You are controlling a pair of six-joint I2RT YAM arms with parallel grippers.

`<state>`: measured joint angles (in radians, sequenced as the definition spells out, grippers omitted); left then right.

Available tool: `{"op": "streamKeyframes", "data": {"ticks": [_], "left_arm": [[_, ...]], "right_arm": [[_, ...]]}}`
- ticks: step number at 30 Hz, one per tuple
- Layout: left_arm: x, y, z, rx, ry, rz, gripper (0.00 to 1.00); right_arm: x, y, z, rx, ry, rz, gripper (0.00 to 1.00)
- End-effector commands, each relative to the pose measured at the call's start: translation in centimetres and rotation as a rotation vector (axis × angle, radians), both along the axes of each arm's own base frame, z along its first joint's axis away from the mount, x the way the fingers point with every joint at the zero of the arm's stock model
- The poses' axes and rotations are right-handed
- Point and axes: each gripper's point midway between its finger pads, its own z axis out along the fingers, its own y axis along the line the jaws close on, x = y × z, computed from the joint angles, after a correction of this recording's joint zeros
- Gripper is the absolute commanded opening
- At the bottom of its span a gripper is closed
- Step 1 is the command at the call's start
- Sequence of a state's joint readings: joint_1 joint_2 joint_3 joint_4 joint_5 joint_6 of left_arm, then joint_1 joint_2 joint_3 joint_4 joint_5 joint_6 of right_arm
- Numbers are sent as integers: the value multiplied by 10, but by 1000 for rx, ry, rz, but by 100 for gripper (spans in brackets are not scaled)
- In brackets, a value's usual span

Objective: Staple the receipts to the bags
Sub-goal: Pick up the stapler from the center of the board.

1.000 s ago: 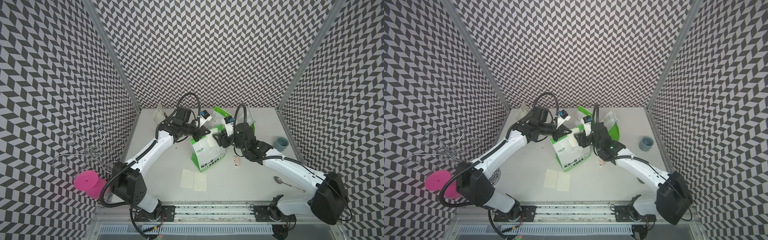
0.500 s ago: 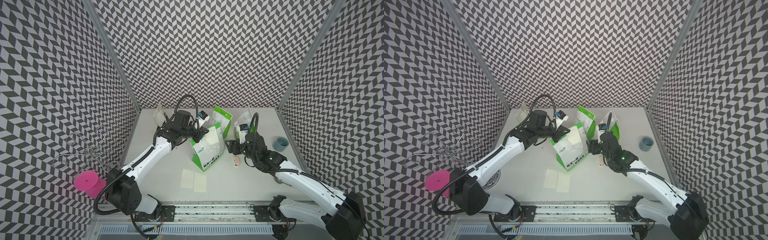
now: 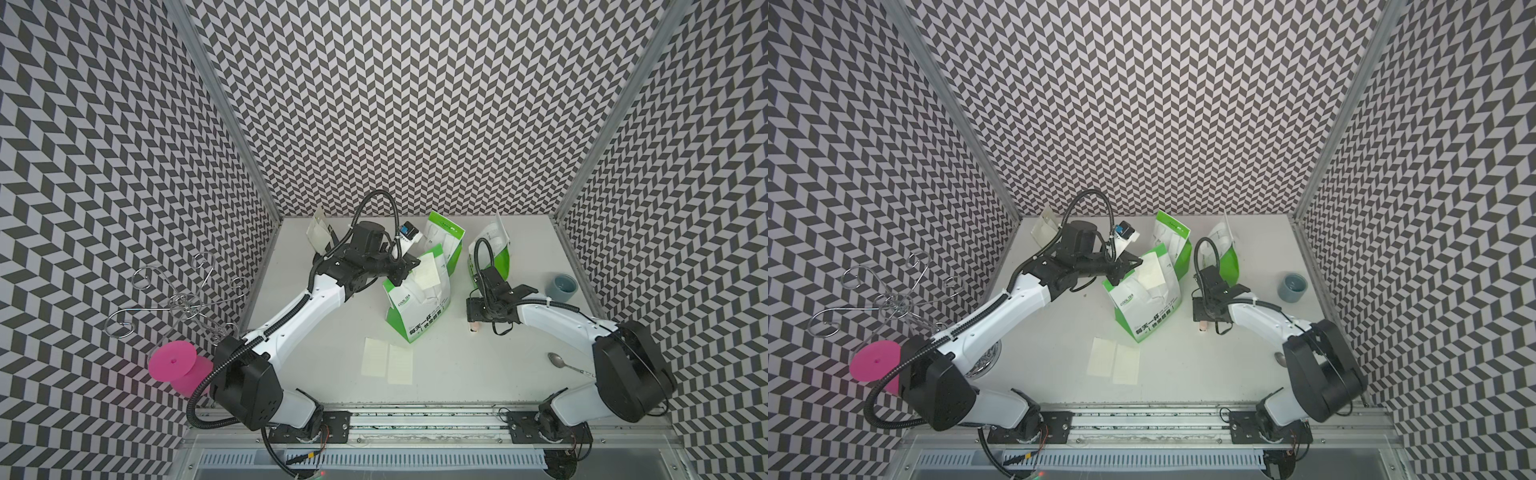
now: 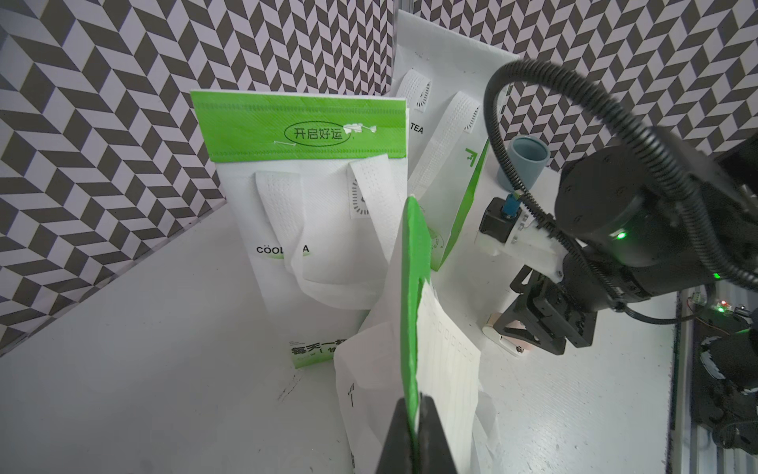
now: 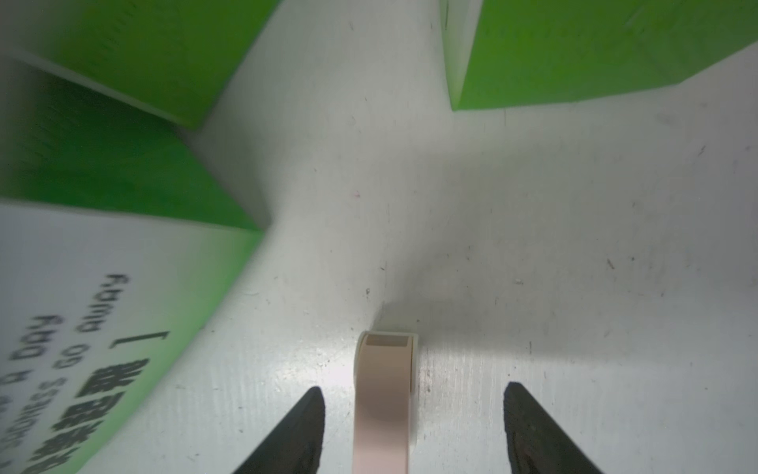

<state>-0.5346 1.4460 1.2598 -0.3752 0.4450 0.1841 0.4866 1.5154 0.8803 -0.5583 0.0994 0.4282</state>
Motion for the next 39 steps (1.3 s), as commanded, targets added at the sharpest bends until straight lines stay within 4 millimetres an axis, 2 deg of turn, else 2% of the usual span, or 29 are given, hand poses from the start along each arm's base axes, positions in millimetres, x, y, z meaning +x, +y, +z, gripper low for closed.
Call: {"op": "streamKeyframes", "data": {"ticks": [1, 8, 16, 20, 25, 28, 32, 34, 37, 39], "left_arm": [[-6, -4, 9, -17, -35, -16, 0], [-9, -7, 7, -12, -36, -24, 0], [-8, -8, 7, -11, -33, -27, 0], [-9, -8, 6, -10, -32, -29, 0], [-9, -8, 5, -9, -31, -30, 0], [-9, -8, 5, -8, -31, -30, 0], [-9, -8, 6, -10, -31, -32, 0], [-10, -8, 7, -14, -33, -32, 0], [-11, -8, 7, -17, -32, -34, 0], [-10, -8, 8, -21, -34, -31, 0]], "right_arm": [[14, 8, 12, 25, -28, -2, 66], [14, 13, 7, 26, 7, 8, 60], [-1, 7, -19, -5, 79, 20, 57], [-3, 9, -30, -7, 100, 25, 51], [-2, 10, -34, -11, 102, 31, 43], [0, 10, -33, -12, 93, 32, 32], [5, 12, -24, 0, 57, 33, 19], [8, 14, -13, 15, 21, 32, 17], [15, 17, 18, 55, -72, 31, 12], [20, 19, 48, 90, -161, 29, 11]]}}
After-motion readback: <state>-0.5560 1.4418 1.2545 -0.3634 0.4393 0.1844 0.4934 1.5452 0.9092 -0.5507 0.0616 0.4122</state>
